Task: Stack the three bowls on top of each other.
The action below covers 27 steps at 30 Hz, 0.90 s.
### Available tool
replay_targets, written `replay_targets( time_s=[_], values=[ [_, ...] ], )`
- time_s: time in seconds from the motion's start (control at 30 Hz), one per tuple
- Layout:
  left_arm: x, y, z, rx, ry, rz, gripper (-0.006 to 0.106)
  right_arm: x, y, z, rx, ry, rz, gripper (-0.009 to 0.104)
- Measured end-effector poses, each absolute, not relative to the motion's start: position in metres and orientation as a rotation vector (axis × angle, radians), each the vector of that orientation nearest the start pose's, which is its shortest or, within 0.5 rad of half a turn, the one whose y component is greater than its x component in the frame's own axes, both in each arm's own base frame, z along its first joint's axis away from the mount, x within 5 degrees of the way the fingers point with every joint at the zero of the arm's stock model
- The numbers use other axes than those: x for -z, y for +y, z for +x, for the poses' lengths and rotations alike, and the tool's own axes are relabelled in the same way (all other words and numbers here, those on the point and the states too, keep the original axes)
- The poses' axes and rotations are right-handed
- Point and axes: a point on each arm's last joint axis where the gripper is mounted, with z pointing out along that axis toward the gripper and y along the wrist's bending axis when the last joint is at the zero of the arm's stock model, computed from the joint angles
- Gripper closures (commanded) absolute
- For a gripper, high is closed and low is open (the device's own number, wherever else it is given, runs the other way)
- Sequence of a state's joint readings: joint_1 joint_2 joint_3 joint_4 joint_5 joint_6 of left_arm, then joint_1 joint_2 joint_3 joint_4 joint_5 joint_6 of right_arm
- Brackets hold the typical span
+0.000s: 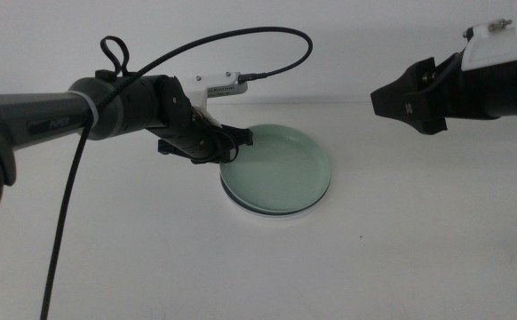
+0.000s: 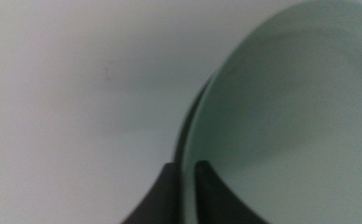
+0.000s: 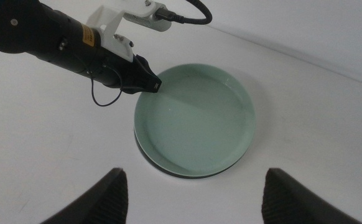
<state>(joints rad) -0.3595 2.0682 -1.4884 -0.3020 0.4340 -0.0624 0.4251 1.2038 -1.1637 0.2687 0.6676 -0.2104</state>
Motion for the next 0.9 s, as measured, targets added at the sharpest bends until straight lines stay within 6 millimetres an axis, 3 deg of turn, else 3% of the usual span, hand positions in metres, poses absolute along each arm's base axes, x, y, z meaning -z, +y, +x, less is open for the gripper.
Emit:
replay_targets(
  time_s=[0.17, 0.27, 0.6, 0.77, 0.9],
  values=[
    [-0.190, -0.170, 0.421, 0.438, 2.509, 0.129, 0.015, -0.383, 0.120, 0.229, -0.423, 2.125, -0.553, 0.041],
    [-0.214, -0.160, 0.419, 0.423, 2.465, 0.175, -0.003, -0.383, 0.120, 0.229, -0.423, 2.125, -0.553, 0.041],
    [-0.345, -0.103, 0.381, 0.379, 2.187, 0.171, -0.004, -0.383, 0.120, 0.229, -0.423, 2.125, -0.553, 0.041],
    [-0.377, -0.092, 0.363, 0.356, 2.109, 0.173, -0.004, -0.383, 0.120, 0.229, -0.423, 2.125, -0.553, 0.041],
    [-0.387, -0.089, 0.352, 0.332, 2.109, 0.201, -0.004, -0.383, 0.120, 0.229, -0.423, 2.125, -0.553, 0.041]
  ],
)
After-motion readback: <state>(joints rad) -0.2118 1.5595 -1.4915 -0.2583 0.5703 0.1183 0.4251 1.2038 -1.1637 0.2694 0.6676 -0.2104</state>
